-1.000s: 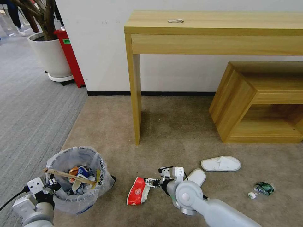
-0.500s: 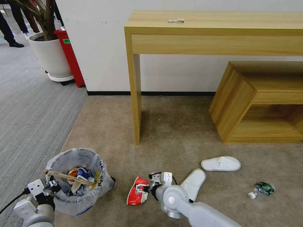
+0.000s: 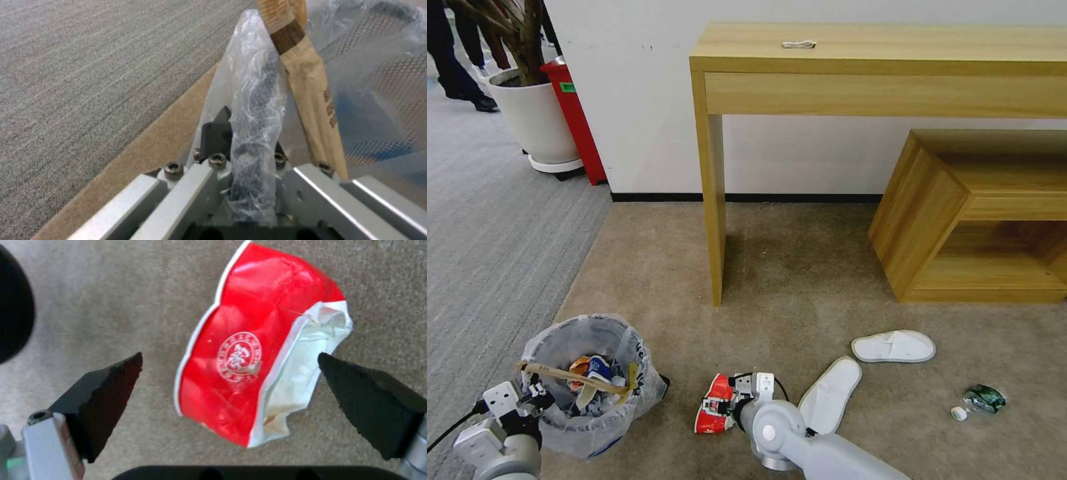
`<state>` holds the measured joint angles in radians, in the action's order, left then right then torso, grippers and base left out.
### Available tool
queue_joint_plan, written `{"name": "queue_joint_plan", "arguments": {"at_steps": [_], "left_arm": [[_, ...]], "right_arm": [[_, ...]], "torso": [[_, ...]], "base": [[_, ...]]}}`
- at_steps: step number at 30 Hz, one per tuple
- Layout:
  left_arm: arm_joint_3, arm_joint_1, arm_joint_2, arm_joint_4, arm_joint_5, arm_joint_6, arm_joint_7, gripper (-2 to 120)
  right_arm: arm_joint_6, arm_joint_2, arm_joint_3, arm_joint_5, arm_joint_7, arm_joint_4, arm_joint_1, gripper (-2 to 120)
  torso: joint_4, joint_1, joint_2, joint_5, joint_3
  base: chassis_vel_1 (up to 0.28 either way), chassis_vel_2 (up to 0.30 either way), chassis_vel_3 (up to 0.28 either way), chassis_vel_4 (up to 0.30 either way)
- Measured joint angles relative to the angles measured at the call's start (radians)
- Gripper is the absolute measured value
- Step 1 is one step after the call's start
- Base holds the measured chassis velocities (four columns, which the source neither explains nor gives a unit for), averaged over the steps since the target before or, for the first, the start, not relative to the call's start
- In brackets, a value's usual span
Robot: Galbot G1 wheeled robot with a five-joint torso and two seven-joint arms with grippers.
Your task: Pick up the trash bin and place the garbage on the floor into it.
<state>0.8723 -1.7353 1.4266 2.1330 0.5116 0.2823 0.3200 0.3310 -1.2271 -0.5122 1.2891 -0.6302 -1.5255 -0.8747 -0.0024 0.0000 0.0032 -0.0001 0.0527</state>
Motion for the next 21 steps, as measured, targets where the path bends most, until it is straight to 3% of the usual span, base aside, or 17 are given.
{"name": "queue_joint_plan", "arguments": {"at_steps": [17, 21], "left_arm": [[0.004, -0.005, -0.001, 0.008, 0.002, -0.005, -0.001, 1], [0.006, -0.005, -0.003, 0.008, 0.004, -0.007, -0.002, 1]], "right_arm": [[-0.033, -0.032, -0.04, -0.052, 0.017, 0.072, 0.005, 97], [-0.038, -0.033, -0.046, -0.061, 0.019, 0.082, 0.009, 91]], "torso": [[0.0, 0.0, 0.0, 0.0, 0.0], [0.0, 0.0, 0.0, 0.0001, 0.0]], "base": [[0.0, 0.0, 0.0, 0.0], [0.0, 0.0, 0.0, 0.0]]}}
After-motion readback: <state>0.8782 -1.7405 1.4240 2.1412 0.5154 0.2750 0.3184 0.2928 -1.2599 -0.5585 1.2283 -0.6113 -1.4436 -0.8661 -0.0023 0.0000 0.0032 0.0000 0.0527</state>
